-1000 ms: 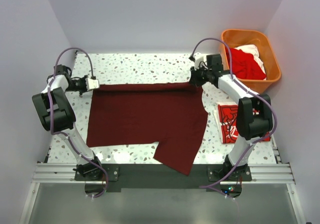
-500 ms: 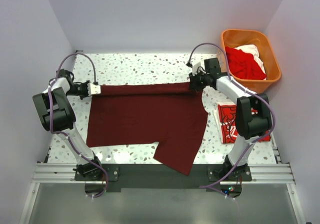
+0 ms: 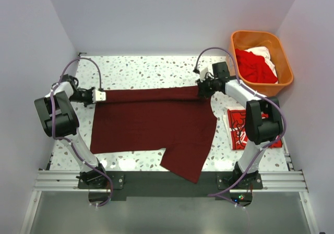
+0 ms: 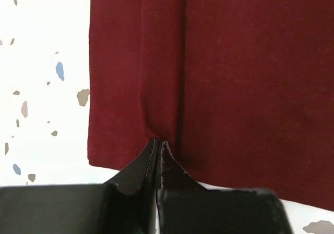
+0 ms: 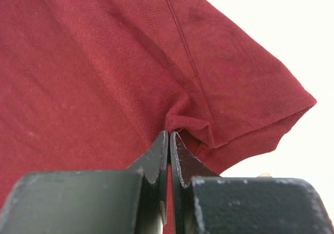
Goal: Fold and stack the t-shirts
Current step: Fold the tshirt
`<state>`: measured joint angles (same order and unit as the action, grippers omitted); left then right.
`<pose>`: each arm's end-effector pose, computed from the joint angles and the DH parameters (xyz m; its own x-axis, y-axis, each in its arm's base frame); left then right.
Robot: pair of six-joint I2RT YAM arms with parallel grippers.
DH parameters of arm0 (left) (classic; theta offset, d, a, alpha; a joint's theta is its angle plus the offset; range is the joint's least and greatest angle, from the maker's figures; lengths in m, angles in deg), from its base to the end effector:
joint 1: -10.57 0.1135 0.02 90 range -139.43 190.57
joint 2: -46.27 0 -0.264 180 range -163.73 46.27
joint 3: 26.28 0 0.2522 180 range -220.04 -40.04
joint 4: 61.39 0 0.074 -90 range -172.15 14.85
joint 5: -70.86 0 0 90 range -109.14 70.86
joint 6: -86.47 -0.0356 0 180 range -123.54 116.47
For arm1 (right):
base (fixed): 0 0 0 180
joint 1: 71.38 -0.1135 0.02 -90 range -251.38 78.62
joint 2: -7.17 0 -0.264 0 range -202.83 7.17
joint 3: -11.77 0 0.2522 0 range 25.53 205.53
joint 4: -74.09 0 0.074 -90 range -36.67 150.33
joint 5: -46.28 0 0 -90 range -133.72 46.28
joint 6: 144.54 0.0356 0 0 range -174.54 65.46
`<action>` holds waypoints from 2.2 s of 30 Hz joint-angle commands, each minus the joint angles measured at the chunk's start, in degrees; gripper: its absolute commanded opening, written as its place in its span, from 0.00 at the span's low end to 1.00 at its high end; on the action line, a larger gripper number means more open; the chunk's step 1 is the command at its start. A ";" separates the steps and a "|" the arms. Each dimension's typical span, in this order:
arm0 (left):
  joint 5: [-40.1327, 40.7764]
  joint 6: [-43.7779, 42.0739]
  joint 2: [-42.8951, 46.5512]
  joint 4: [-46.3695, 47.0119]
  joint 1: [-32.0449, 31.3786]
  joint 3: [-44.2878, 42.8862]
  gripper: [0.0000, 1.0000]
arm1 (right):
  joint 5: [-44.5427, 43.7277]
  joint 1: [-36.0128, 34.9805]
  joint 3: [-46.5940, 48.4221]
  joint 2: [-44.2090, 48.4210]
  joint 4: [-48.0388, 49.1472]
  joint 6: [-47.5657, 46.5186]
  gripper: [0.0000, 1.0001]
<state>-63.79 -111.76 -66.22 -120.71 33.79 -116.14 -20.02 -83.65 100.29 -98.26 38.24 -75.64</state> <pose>0.3478 0.1220 0.1620 0.1042 0.7799 -0.6171 0.9237 0.1541 0.3507 0.3840 0.0981 0.2098 -0.5701 -0.4613 -0.6798 -0.6833 0.7256 0.0807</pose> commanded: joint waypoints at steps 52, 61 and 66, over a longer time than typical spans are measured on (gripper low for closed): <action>0.97 105.50 -22.16 39.67 -44.32 -27.97 0.44 | 6.97 8.32 14.01 -13.31 -12.02 23.29 0.46; 0.43 105.50 -23.12 40.90 -45.81 -26.74 0.44 | 6.88 8.32 14.09 -14.54 -12.19 25.15 0.45; 0.79 105.85 -24.18 41.34 -46.16 -27.61 0.43 | 6.18 8.32 14.89 -14.90 -12.98 24.27 0.41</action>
<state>-62.19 -7.06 -89.15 -81.91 -12.04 -142.21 -12.96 -75.34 113.67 -112.84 25.17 -51.95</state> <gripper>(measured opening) 0.438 0.422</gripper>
